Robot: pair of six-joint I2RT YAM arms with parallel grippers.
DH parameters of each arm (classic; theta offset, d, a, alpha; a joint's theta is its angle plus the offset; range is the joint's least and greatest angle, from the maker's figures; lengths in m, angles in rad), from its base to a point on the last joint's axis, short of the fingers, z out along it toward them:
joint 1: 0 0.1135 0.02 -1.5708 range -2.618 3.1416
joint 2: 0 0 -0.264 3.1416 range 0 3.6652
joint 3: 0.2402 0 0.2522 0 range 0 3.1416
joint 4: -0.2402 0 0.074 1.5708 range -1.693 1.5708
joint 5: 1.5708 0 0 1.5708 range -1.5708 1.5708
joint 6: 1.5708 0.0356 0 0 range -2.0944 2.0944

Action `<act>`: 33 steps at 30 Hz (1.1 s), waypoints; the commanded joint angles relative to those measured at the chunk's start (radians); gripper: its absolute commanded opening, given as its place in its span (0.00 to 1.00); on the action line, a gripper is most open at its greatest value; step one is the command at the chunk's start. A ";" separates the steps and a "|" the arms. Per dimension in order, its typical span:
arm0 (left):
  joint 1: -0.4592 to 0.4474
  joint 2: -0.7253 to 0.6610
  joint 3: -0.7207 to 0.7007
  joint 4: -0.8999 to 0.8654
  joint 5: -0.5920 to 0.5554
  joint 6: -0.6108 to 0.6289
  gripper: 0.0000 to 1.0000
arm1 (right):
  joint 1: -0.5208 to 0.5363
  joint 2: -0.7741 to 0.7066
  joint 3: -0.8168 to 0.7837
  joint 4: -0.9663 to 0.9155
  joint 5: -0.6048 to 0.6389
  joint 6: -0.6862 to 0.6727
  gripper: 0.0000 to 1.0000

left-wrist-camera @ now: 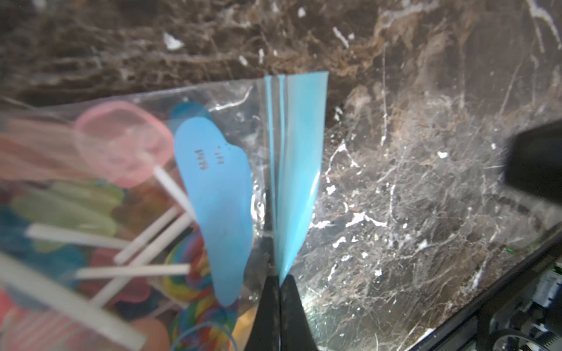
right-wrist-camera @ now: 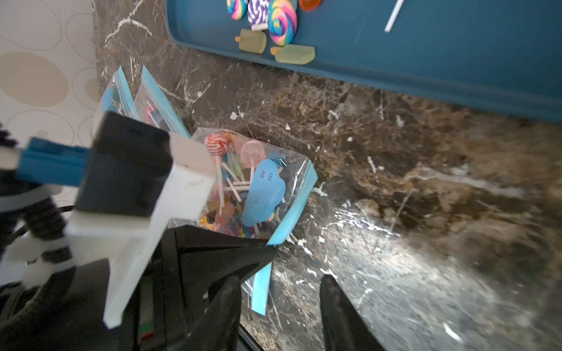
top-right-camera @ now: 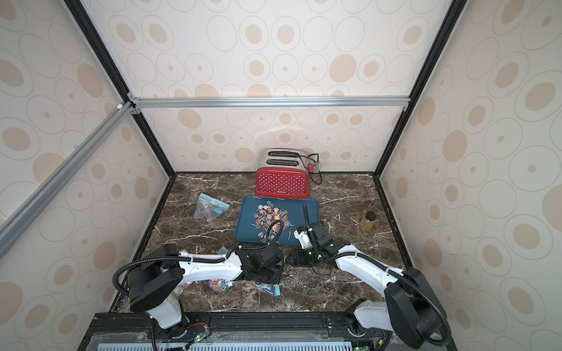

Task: Pour candies out of the ziploc bag
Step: Open the ziploc bag at the center of the board.

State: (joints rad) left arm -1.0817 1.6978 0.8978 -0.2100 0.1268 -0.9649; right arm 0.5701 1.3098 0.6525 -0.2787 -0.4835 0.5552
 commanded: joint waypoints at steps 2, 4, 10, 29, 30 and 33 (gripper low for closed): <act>0.014 -0.024 -0.003 0.052 0.017 0.028 0.09 | 0.019 0.034 -0.033 0.076 0.028 0.057 0.41; 0.019 -0.026 -0.005 0.049 0.016 0.028 0.10 | 0.019 0.037 -0.047 0.084 0.038 0.063 0.41; 0.021 -0.040 -0.005 0.029 0.009 0.030 0.13 | 0.019 0.054 -0.076 0.105 0.051 0.072 0.39; 0.011 -0.015 0.045 -0.015 -0.018 0.033 0.46 | 0.020 0.061 -0.044 0.034 0.156 0.057 0.32; 0.003 -0.008 0.071 -0.049 -0.034 0.039 0.49 | 0.019 0.038 -0.040 0.005 0.189 0.057 0.32; -0.019 0.023 0.160 -0.178 -0.091 0.048 0.51 | 0.018 -0.034 -0.022 -0.103 0.316 0.059 0.32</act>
State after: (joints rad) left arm -1.0851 1.6936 0.9676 -0.2653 0.1017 -0.9382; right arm 0.5835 1.3388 0.5949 -0.2646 -0.3050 0.6167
